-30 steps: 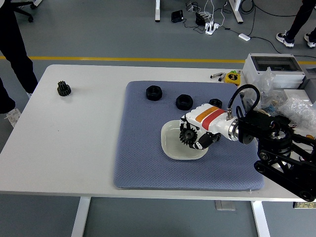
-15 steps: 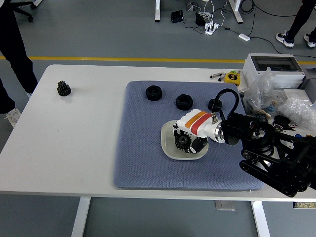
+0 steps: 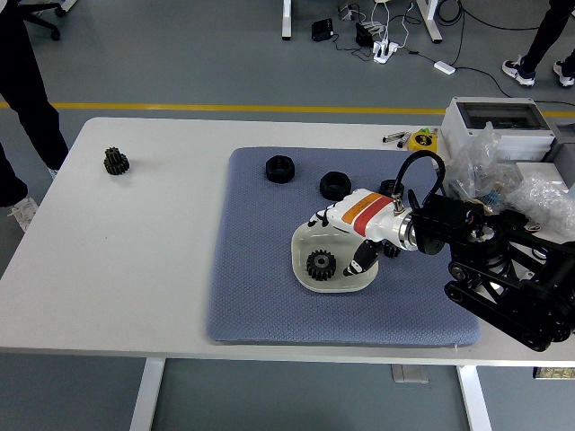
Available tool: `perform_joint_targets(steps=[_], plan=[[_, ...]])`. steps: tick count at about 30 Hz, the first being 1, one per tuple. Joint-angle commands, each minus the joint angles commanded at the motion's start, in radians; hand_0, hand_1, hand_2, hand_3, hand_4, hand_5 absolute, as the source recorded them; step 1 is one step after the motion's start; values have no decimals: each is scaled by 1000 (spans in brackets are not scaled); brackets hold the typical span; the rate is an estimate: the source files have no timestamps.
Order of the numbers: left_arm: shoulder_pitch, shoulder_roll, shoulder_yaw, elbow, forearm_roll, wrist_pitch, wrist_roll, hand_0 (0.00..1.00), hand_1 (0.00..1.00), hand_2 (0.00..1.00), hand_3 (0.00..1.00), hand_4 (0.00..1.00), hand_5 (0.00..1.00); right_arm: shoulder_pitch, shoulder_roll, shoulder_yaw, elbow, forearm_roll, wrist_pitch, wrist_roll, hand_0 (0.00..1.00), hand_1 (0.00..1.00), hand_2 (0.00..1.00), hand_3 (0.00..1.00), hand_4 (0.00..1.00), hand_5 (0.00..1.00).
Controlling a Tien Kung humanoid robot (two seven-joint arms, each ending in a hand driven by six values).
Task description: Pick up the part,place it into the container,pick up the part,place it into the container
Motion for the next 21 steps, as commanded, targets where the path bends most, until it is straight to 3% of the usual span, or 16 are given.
perform_joint_targets(steps=[6, 8, 9, 13, 21], plan=[[-1, 0, 2, 0, -7, 1, -1, 648, 658, 613, 553, 590, 481, -2, -35, 64, -1, -4, 1, -15, 332, 517, 718, 781, 998, 203], [-1, 1, 2, 0, -6, 1, -1, 648, 658, 613, 553, 590, 481, -2, -48, 82, -14, -5, 8, -15, 332, 517, 718, 781, 998, 203], [0, 1, 2, 0, -5, 0, 0, 648, 661, 613, 552, 590, 481, -3, -53, 88, -22, -6, 11, -14, 328, 507, 688, 728, 998, 199], [1, 1, 3, -1, -6, -1, 0, 648, 661, 613, 552, 590, 481, -19, -73, 111, -62, -11, 19, -9, 328, 507, 688, 728, 998, 199], [5, -2, -9, -1, 11, -3, 5, 648, 658, 612, 552, 589, 482, -39, -81, 75, -140, 14, 28, -2, 334, 500, 675, 685, 998, 189]])
